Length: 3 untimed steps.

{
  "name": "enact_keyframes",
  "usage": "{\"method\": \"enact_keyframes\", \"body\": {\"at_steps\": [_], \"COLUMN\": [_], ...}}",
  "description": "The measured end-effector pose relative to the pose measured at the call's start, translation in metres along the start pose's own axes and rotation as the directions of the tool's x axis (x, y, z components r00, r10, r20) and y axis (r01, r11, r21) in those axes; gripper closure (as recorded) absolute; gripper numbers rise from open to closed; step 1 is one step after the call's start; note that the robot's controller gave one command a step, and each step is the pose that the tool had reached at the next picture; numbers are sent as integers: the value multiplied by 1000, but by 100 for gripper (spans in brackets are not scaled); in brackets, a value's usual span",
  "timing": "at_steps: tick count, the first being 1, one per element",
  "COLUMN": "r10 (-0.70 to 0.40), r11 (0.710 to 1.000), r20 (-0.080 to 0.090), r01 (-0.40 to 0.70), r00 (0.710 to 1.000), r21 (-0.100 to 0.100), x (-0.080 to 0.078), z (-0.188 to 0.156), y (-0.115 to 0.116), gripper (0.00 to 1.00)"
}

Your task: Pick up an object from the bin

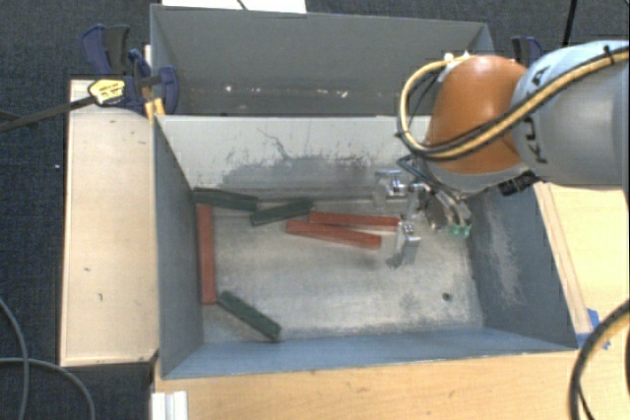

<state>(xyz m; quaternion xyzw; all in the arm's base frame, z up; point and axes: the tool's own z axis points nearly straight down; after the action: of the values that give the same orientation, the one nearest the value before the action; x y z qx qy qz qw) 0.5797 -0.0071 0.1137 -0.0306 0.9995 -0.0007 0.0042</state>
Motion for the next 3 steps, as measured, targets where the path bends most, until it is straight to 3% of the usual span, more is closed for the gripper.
{"method": "enact_keyframes", "body": {"at_steps": [1,2,3], "r10": [31,-87,-87], "r11": [1000,996,996], "r20": [-7,-4,-4], "r01": [-31,87,87], "r00": [999,996,996], "r21": [-3,-3,-3], "x": [0,-16,-16], "z": [34,36,36], "y": [32,45,45], "gripper": [0,100,0]}}
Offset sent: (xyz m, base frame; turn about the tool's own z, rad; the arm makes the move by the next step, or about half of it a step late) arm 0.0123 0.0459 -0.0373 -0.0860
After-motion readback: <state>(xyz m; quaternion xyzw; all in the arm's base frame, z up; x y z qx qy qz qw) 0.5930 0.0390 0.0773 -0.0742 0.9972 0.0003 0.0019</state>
